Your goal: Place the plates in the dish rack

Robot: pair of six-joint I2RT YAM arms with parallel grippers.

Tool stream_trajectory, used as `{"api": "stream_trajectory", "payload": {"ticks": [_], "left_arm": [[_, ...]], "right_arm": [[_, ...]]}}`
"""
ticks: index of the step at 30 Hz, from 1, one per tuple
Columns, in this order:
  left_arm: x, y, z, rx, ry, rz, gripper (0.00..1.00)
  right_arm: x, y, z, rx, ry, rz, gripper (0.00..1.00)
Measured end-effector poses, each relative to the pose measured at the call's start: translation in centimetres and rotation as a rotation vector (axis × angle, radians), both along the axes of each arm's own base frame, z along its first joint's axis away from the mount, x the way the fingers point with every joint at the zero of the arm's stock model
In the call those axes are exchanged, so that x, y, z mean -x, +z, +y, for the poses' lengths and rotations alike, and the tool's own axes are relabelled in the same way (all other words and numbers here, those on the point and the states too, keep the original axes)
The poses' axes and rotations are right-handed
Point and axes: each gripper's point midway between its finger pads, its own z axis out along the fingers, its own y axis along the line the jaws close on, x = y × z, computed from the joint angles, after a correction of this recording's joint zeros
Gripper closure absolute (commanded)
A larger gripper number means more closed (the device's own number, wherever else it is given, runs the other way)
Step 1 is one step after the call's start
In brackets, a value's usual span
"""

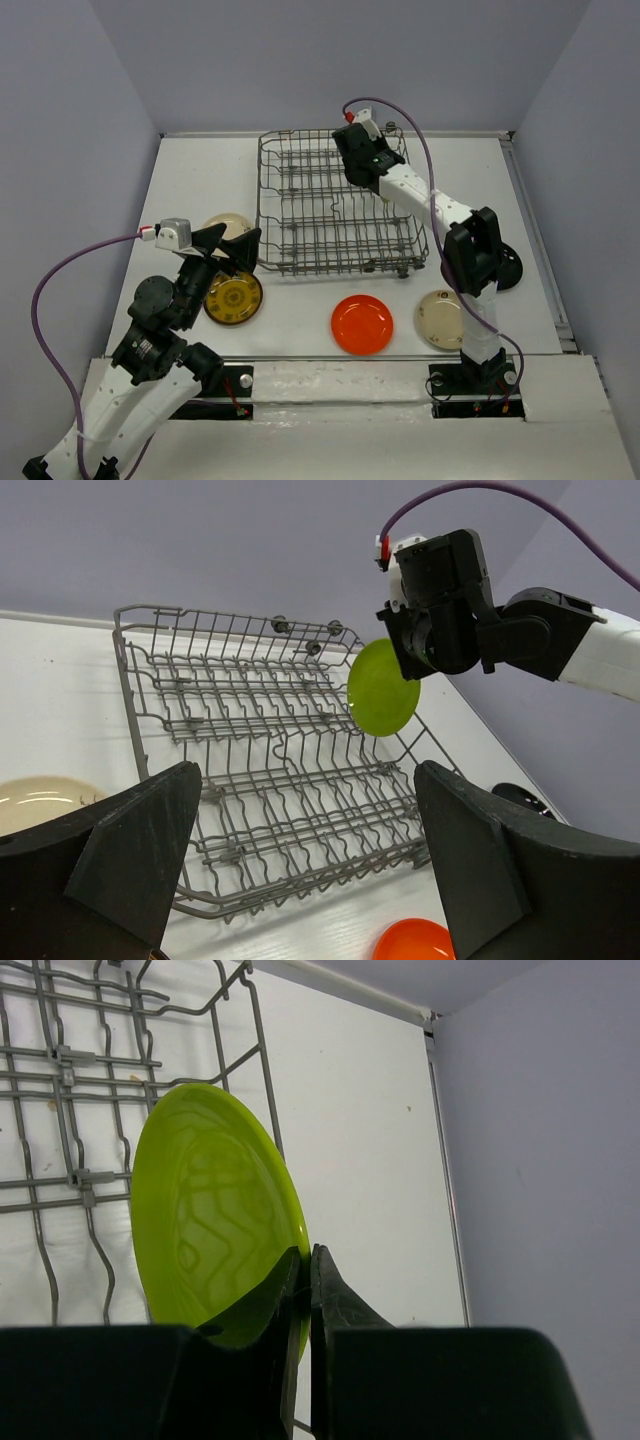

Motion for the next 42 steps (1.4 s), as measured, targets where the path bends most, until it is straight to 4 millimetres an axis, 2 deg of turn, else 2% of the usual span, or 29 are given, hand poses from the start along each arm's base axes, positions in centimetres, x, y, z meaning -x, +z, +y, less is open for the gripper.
{"api": "stream_trajectory", "payload": {"ticks": [16, 23, 25, 30, 32, 35, 36, 39, 42], "left_arm": [[0.1, 0.0, -0.2, -0.001, -0.011, -0.001, 0.01], [0.1, 0.0, -0.2, -0.001, -0.011, -0.001, 0.01], [0.1, 0.0, -0.2, -0.001, -0.011, -0.001, 0.01], [0.1, 0.0, -0.2, -0.001, -0.011, -0.001, 0.01], [0.1, 0.0, -0.2, -0.001, -0.011, -0.001, 0.01], [0.1, 0.0, -0.2, -0.002, -0.011, 0.000, 0.01], [0.0, -0.1, -0.2, -0.003, -0.011, 0.001, 0.01], [0.0, -0.2, -0.3, -0.007, -0.014, 0.006, 0.01], [-0.1, -0.3, -0.4, -0.010, -0.013, 0.010, 0.01]], "right_arm": [[-0.2, -4.4, 0.7, -0.013, 0.011, 0.066, 0.91], [-0.1, -5.4, 0.9, -0.026, 0.009, 0.078, 0.58], [-0.1, -5.4, 0.9, -0.032, 0.009, 0.076, 0.46], [0.0, -5.5, 1.3, -0.072, 0.022, 0.081, 0.34], [0.4, -5.1, 1.6, -0.116, 0.037, 0.082, 0.33], [2.1, -3.2, 2.0, -0.234, 0.077, 0.072, 0.32], [3.3, -2.0, 2.0, -0.294, 0.098, 0.060, 0.33], [8.0, 1.8, 1.7, -0.493, 0.188, 0.004, 0.35], [14.4, 4.9, 2.2, -0.755, 0.322, -0.050, 0.43]]}}
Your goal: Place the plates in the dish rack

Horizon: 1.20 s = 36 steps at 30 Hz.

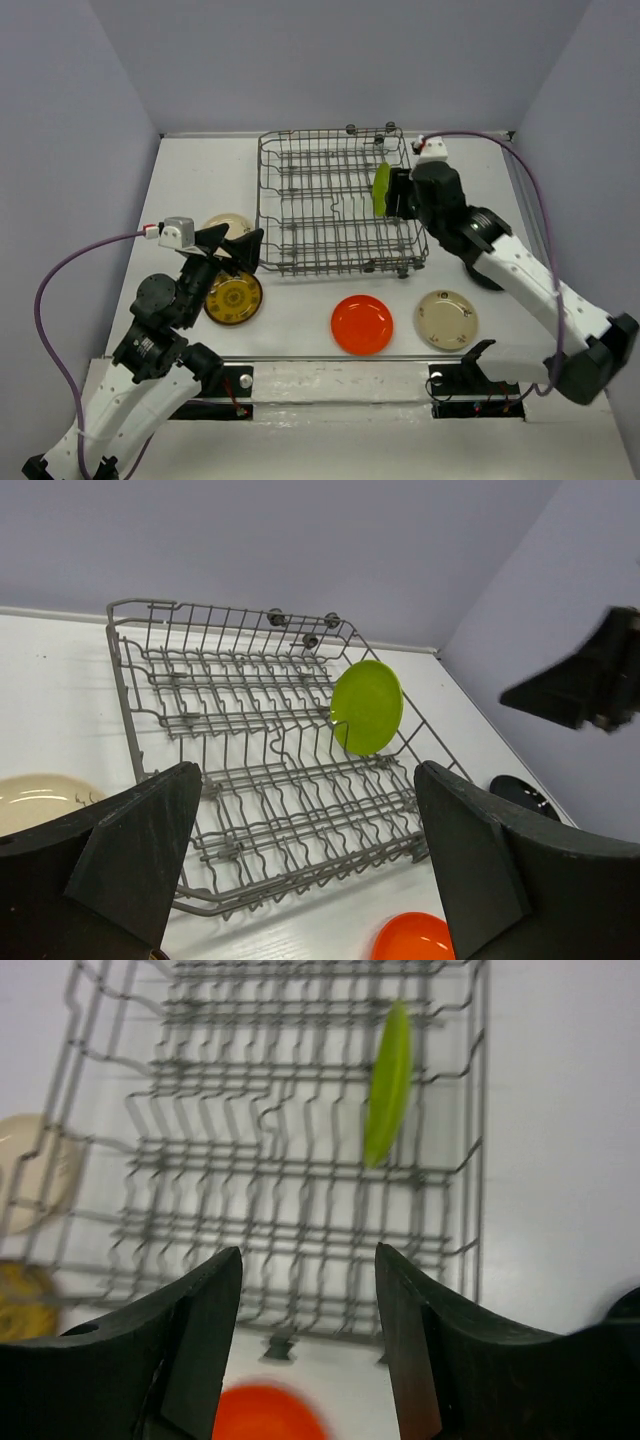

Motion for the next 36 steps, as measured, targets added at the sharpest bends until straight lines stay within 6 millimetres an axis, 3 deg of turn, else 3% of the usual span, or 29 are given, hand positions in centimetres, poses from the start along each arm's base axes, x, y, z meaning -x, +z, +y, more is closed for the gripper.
{"api": "stream_trajectory", "payload": {"ticks": [1, 4, 8, 11, 15, 18, 22, 27, 36], "left_arm": [[0.0, 0.0, 0.0, -0.001, 0.001, 0.001, 0.01], [-0.1, -0.1, 0.0, -0.003, 0.003, 0.005, 0.01], [-0.4, -0.4, -0.1, -0.009, 0.006, 0.014, 0.01], [-0.6, -0.5, 0.0, -0.014, 0.015, 0.020, 0.01], [-0.9, -0.7, 0.3, -0.017, 0.030, 0.025, 0.01], [-1.0, -0.8, 0.4, -0.020, 0.034, 0.029, 0.01], [-1.1, -0.8, 0.4, -0.022, 0.035, 0.032, 0.01], [-1.2, -1.0, 0.2, -0.025, 0.030, 0.036, 0.01], [-1.3, -1.1, 0.1, -0.030, 0.026, 0.041, 0.01]], "right_arm": [[1.7, 0.7, 0.0, -0.065, 0.034, -0.016, 0.45], [6.3, -0.1, 0.9, -0.246, 0.136, 0.017, 0.49], [12.1, -6.0, 2.1, -0.396, 0.223, 0.225, 0.49], [15.6, -10.8, 1.9, -0.420, 0.218, 0.414, 0.42], [18.9, -13.8, 1.0, -0.423, 0.201, 0.568, 0.40], [20.2, -15.5, 0.9, -0.423, 0.192, 0.647, 0.41], [21.3, -17.8, 0.7, -0.419, 0.166, 0.721, 0.50], [22.4, -20.9, 0.3, -0.409, 0.117, 0.807, 0.51], [22.8, -24.0, 0.7, -0.390, 0.108, 0.880, 0.52]]}}
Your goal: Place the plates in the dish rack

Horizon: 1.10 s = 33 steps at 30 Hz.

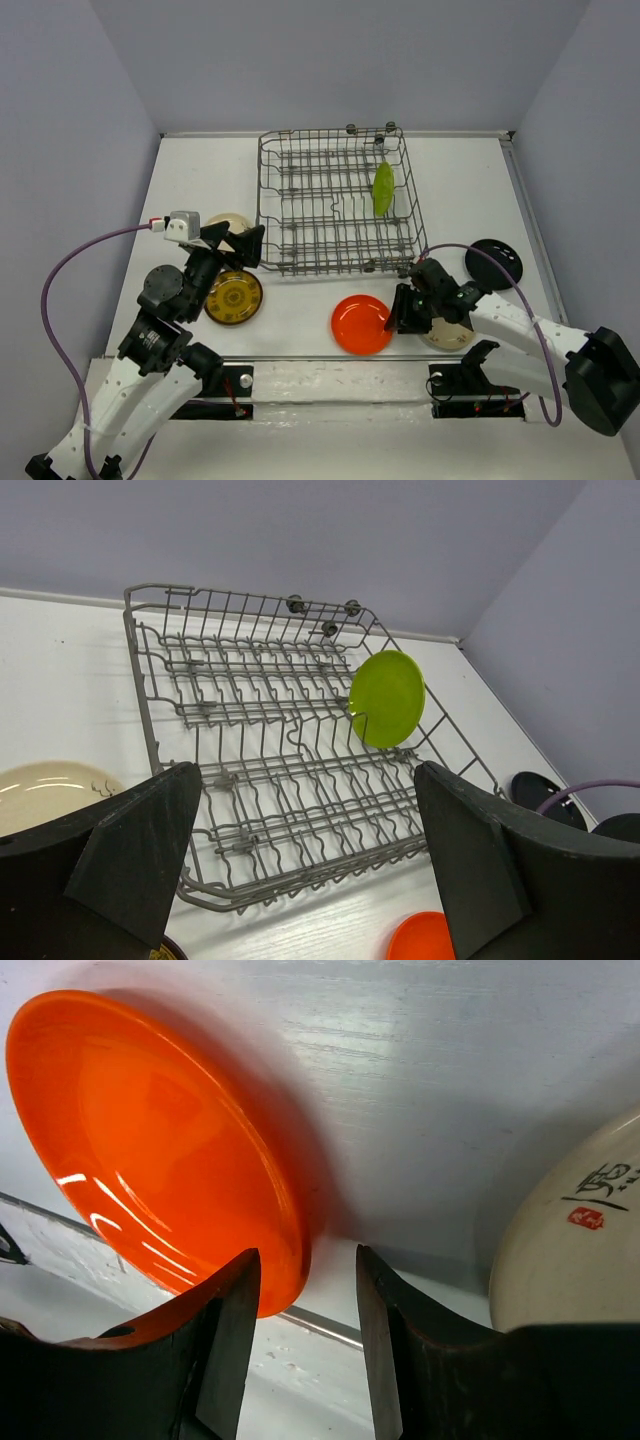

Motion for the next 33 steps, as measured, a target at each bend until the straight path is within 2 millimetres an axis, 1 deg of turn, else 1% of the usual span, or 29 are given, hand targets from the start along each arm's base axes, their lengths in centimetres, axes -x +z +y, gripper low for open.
{"api": "stream_trajectory", "payload": {"ticks": [3, 7, 12, 14, 16, 19, 22, 23, 25, 27, 29, 30, 33], "left_arm": [[0.0, 0.0, 0.0, 0.000, 0.000, 0.000, 0.01], [0.0, 0.0, 0.0, 0.000, 0.000, 0.000, 0.01], [0.0, 0.0, 0.0, 0.000, 0.000, 0.000, 0.01], [0.0, 0.0, 0.0, 0.000, 0.001, 0.000, 0.01], [0.0, 0.0, 0.1, 0.000, 0.003, 0.000, 0.01], [-0.1, 0.0, 0.1, 0.000, 0.004, 0.000, 0.01], [-0.1, 0.0, 0.1, 0.000, 0.006, 0.000, 0.01], [-0.1, 0.0, 0.1, 0.000, 0.005, 0.000, 0.01], [-0.1, 0.0, 0.1, 0.000, 0.003, 0.000, 0.01], [-0.1, 0.0, 0.1, 0.000, 0.003, 0.000, 0.01], [-0.1, 0.0, 0.1, 0.000, 0.003, -0.001, 0.01], [-0.1, 0.0, 0.1, 0.000, 0.004, -0.001, 0.01], [-0.1, 0.0, 0.2, 0.000, 0.005, -0.001, 0.01]], "right_arm": [[0.2, -0.7, 0.1, -0.011, -0.006, 0.011, 0.53], [-0.3, -0.7, 0.9, -0.058, -0.018, -0.010, 0.55], [-0.6, -0.8, 1.7, -0.104, -0.024, -0.028, 0.62], [-0.8, -1.0, 2.0, -0.115, -0.027, -0.029, 0.76], [-0.8, -1.3, 2.1, -0.118, -0.024, -0.026, 0.93], [-0.8, -1.5, 2.2, -0.121, -0.029, -0.022, 0.93], [-0.7, -0.9, 2.2, -0.131, -0.014, -0.046, 0.93], [-0.5, -0.2, 2.0, -0.129, 0.010, -0.060, 0.93], [-0.4, 0.5, 1.8, -0.127, 0.034, -0.077, 0.93], [0.1, 1.8, 1.5, -0.111, 0.087, -0.087, 0.93], [0.3, 4.2, 1.7, -0.106, 0.152, -0.107, 0.93], [0.2, 5.7, 2.0, -0.113, 0.181, -0.127, 0.93], [-1.0, 11.5, 3.2, -0.144, 0.253, -0.243, 0.93]]}}
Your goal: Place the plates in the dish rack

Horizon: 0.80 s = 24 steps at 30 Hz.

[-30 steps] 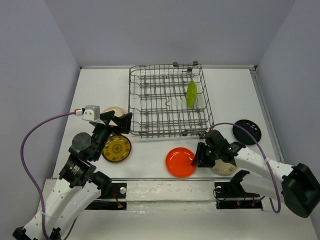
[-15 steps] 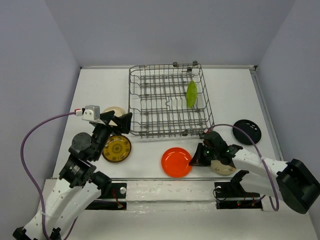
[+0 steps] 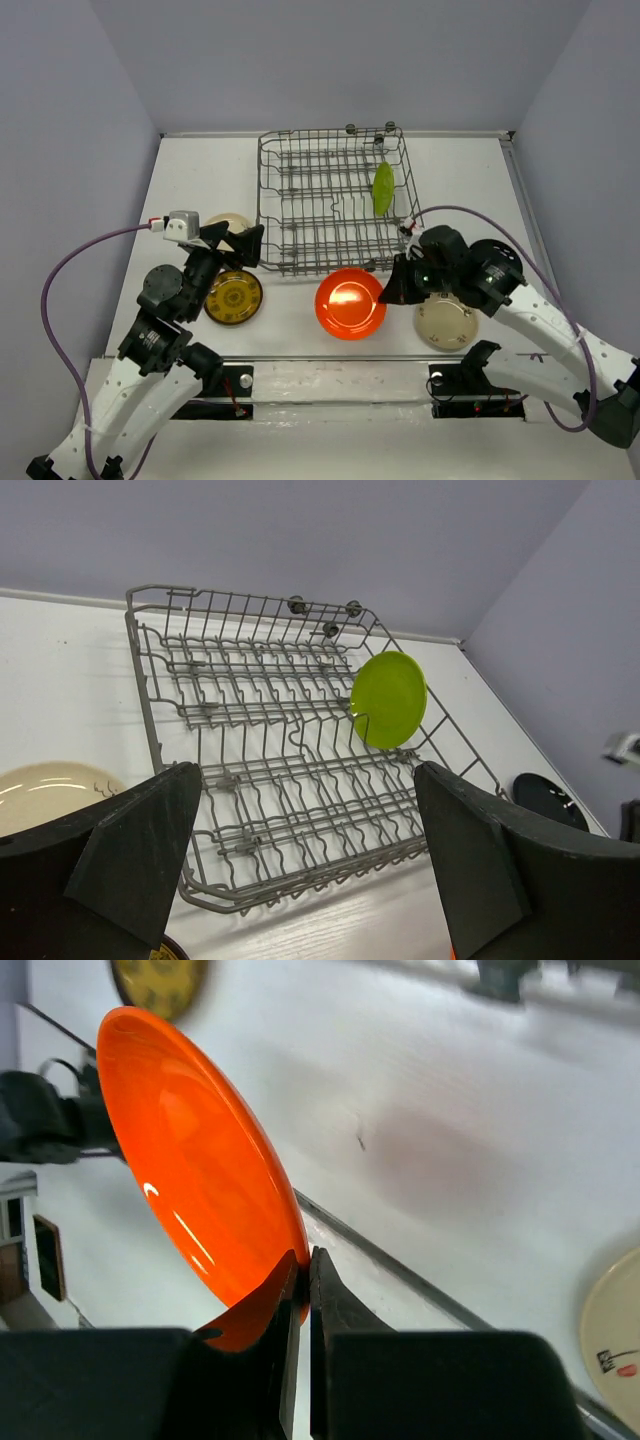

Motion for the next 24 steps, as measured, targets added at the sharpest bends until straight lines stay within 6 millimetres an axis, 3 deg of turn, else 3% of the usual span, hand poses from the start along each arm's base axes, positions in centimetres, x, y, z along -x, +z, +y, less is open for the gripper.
{"api": "stream_trajectory", "payload": {"ticks": [1, 5, 8, 16, 20, 24], "left_arm": [[0.0, 0.0, 0.0, 0.000, 0.000, 0.000, 0.01], [0.0, 0.0, 0.0, 0.000, 0.000, 0.000, 0.01], [0.0, 0.0, 0.0, 0.000, 0.001, -0.001, 0.01], [0.0, 0.0, 0.1, 0.000, 0.005, -0.001, 0.01], [0.0, 0.0, 0.1, 0.000, 0.005, -0.001, 0.01], [0.0, 0.0, 0.1, 0.000, 0.004, -0.002, 0.01]], "right_arm": [[-0.9, 2.9, 0.6, -0.032, 0.009, -0.067, 0.93], [-4.9, 9.3, 1.2, -0.018, -0.042, -0.249, 0.93], [-10.7, 12.8, 1.0, 0.083, -0.172, -0.410, 0.93], [-22.9, 13.5, -1.0, 0.532, -0.451, -0.608, 0.93], [-26.9, 13.0, -1.4, 0.703, -0.550, -0.656, 0.93], [-29.0, 11.5, -1.2, 0.813, -0.592, -0.659, 0.93]]}}
